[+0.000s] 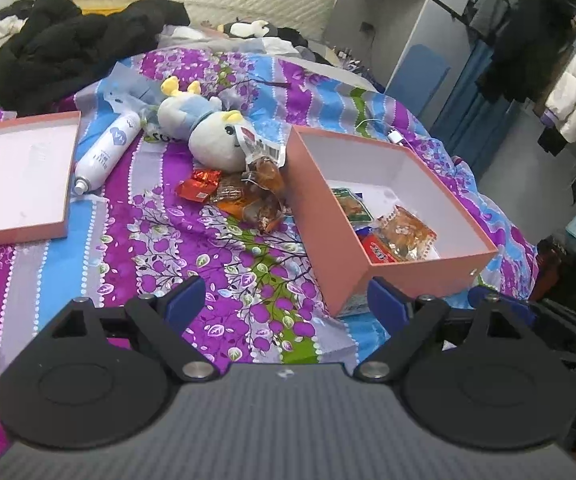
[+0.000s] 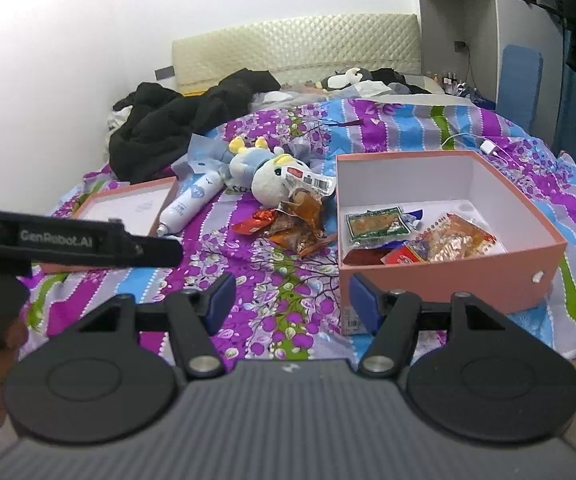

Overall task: Organize snacks
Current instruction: 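Move both tools back toward the snack pile by the plush toy, then grasp the red foil snack with the left tool while the right reaches a clear bag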

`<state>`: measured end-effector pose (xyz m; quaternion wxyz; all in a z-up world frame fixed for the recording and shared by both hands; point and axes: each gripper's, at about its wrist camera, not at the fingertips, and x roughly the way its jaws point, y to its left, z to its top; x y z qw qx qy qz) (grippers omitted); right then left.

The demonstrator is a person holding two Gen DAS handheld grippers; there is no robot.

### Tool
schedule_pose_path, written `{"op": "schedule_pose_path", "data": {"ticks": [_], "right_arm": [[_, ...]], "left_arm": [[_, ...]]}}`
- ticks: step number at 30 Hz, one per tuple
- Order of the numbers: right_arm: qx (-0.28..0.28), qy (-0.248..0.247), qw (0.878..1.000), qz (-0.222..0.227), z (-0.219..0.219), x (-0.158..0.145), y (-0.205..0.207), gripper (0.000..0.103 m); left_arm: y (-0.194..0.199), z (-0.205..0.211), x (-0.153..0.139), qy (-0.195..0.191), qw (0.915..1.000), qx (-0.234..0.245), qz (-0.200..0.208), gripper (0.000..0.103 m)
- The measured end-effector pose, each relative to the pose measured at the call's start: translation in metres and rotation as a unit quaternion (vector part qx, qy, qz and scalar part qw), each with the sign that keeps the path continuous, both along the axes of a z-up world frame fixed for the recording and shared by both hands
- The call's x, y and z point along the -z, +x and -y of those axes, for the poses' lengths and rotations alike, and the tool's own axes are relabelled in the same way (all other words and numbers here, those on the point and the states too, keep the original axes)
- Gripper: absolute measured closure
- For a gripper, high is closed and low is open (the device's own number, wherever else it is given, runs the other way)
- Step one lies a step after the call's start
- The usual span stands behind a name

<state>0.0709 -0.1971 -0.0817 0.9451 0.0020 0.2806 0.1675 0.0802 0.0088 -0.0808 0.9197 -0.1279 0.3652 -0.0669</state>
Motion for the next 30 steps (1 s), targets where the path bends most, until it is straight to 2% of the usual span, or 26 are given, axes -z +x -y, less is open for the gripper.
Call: {"op": "schedule_pose_path", "data": {"ticks": [10, 15, 17, 21, 26, 30], "right_arm": [[-0.028, -0.036, 0.999, 0.005, -0.035, 0.011, 0.051, 0.038], [-0.042, -0.055, 0.998, 0.007, -0.052, 0.024, 0.075, 0.038], [-0.045, -0.062, 0.997, 0.004, -0.061, 0.031, 0.087, 0.038], [-0.041, -0.082, 0.996, 0.003, -0.081, 0.042, 0.113, 0.038], [-0.045, -0.099, 0.994, 0.019, -0.104, 0.052, 0.144, 0.039], [-0.053, -0.138, 0.988, 0.033, -0.122, 0.072, 0.173, 0.039]], "left_arm": [[0.065, -0.026, 0.019, 0.008, 0.9997, -0.015, -0.019, 0.012], [0.104, -0.044, 0.044, 0.009, 0.9995, -0.012, -0.027, 0.012], [0.125, -0.048, 0.059, 0.010, 0.9988, -0.006, -0.048, 0.012], [0.159, -0.054, 0.077, 0.035, 0.9984, -0.005, -0.044, 0.012], [0.202, -0.076, 0.091, 0.029, 0.9985, -0.015, -0.044, 0.012], [0.239, -0.094, 0.108, 0.025, 0.9981, -0.023, -0.051, 0.012]]}}
